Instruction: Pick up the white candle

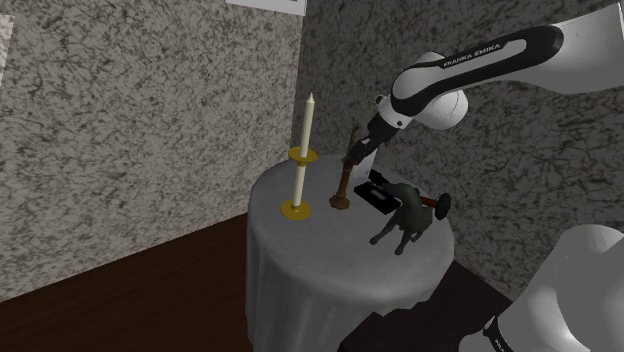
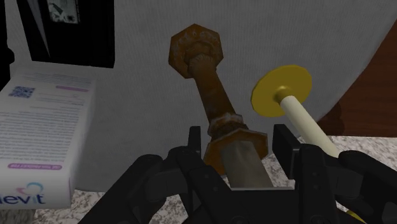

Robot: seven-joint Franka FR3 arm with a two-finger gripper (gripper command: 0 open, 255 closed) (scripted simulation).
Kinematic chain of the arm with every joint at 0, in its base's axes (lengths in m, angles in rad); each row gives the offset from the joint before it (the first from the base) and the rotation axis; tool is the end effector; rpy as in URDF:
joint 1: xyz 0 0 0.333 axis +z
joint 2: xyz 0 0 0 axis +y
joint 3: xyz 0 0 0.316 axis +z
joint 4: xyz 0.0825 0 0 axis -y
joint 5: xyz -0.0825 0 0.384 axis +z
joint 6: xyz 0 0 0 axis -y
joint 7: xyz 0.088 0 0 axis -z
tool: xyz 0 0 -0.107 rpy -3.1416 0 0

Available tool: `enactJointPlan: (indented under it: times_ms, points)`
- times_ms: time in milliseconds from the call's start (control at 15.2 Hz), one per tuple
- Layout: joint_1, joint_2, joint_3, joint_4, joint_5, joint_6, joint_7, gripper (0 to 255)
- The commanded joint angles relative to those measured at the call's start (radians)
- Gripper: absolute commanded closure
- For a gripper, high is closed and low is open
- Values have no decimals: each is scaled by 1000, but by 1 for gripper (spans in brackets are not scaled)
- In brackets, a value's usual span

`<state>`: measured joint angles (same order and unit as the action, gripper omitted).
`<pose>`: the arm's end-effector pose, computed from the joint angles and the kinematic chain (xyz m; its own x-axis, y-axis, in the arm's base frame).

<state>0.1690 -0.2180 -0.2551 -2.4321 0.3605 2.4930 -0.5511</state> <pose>0.4813 -0.0450 0.4126 0.9217 0.1580 0.3544 0.2301 -0.9580 -0.1712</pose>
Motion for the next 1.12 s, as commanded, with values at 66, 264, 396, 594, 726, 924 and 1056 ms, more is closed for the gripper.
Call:
enactJointPlan:
  times_ms: [66,264,396,594,726,924,1056]
  points:
    - [0,1,-1,-1,0,0,-1,255]
    - [-8,-21,5,19,-24,-39,24,255]
    - [-12,-35,8,33,-38,-65,39,255]
    - [-19,-53,13,57,-56,-104,60,255]
    - [-22,-64,16,73,-67,-130,73,255]
    - [-27,-78,19,100,-81,-169,91,255]
    - [-29,-87,22,119,-90,-195,102,255]
